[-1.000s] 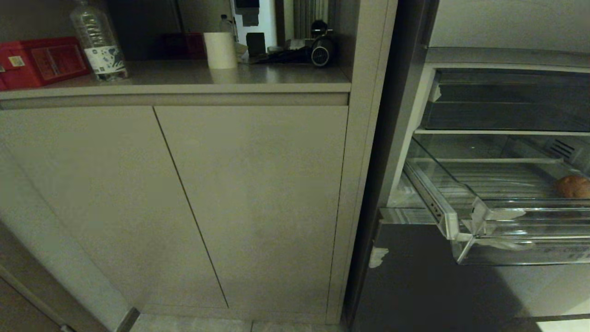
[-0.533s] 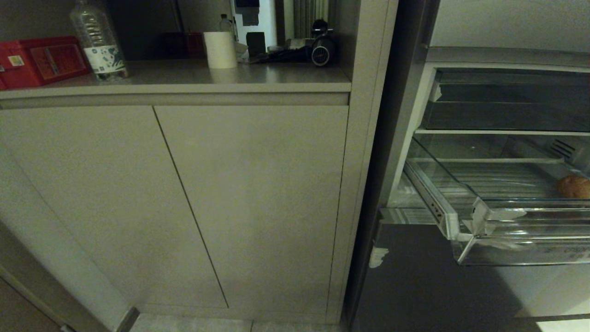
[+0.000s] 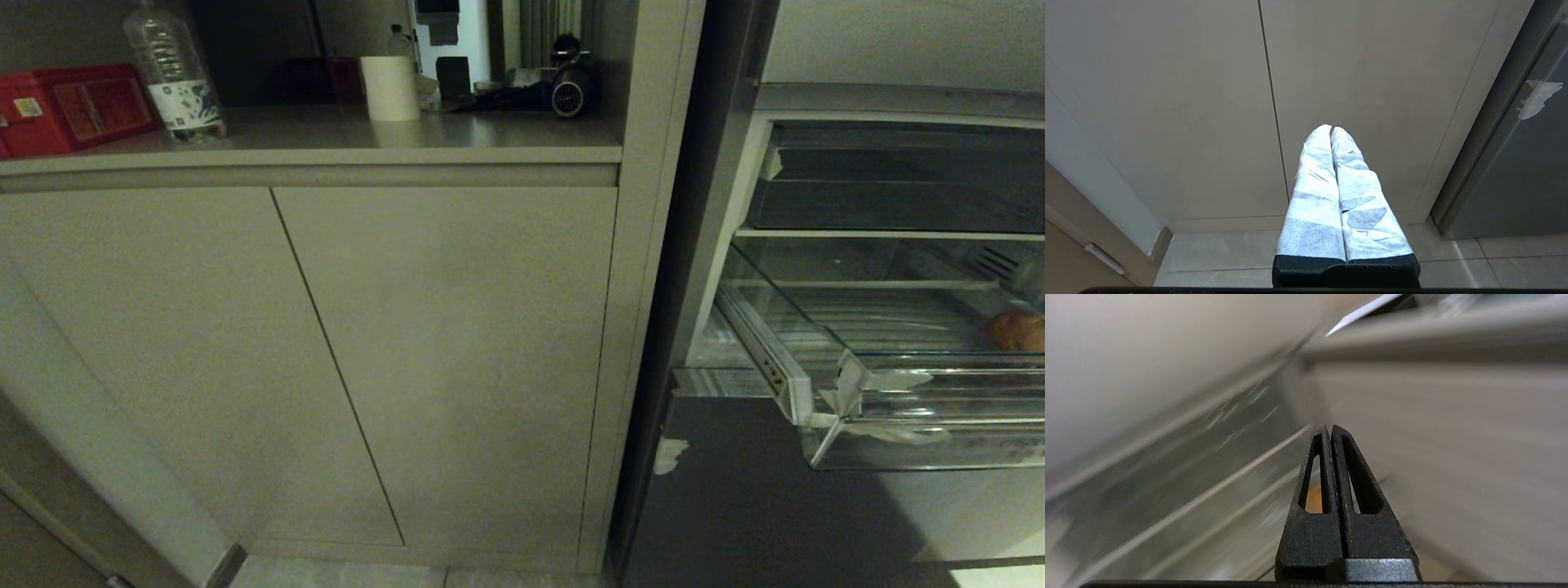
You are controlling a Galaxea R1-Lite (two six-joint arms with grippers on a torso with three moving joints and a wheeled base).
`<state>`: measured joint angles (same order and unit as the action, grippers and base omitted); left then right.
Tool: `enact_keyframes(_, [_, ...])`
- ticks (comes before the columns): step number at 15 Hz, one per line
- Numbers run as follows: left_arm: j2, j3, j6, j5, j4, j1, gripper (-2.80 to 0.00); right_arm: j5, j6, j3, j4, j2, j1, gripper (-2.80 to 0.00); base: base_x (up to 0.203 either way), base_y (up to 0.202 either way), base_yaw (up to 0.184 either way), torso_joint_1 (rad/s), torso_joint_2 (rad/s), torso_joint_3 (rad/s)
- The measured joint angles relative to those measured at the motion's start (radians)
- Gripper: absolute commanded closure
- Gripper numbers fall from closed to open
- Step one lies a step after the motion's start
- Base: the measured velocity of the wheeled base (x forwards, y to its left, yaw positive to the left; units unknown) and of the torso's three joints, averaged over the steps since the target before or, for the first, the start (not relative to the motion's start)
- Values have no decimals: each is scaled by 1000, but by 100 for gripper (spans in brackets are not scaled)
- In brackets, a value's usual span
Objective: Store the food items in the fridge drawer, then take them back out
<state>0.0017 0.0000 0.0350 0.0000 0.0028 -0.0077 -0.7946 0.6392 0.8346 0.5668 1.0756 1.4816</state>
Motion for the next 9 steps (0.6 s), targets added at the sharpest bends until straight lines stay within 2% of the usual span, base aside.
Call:
enact_keyframes(1, [0, 0, 0, 0, 0, 0, 0, 20, -33, 11, -50, 11, -97, 0, 0, 0, 0, 0, 0, 0])
enact_keyframes(3, [0, 0, 0, 0, 0, 0, 0, 116, -77, 19, -145, 34, -289, 0, 0, 0, 0, 0, 0, 0])
enact_keyframes(6, [0, 0, 0, 0, 0, 0, 0, 398, -153, 39, -291, 89, -565, 0, 0, 0, 0, 0, 0, 0])
enact_keyframes(8, [0, 0, 0, 0, 0, 0, 0, 576, -196, 107, -381, 165, -664, 0, 0, 0, 0, 0, 0, 0])
enact_keyframes(9, [0, 0, 0, 0, 0, 0, 0, 622, -221, 169, -434, 206, -684, 0, 0, 0, 0, 0, 0, 0])
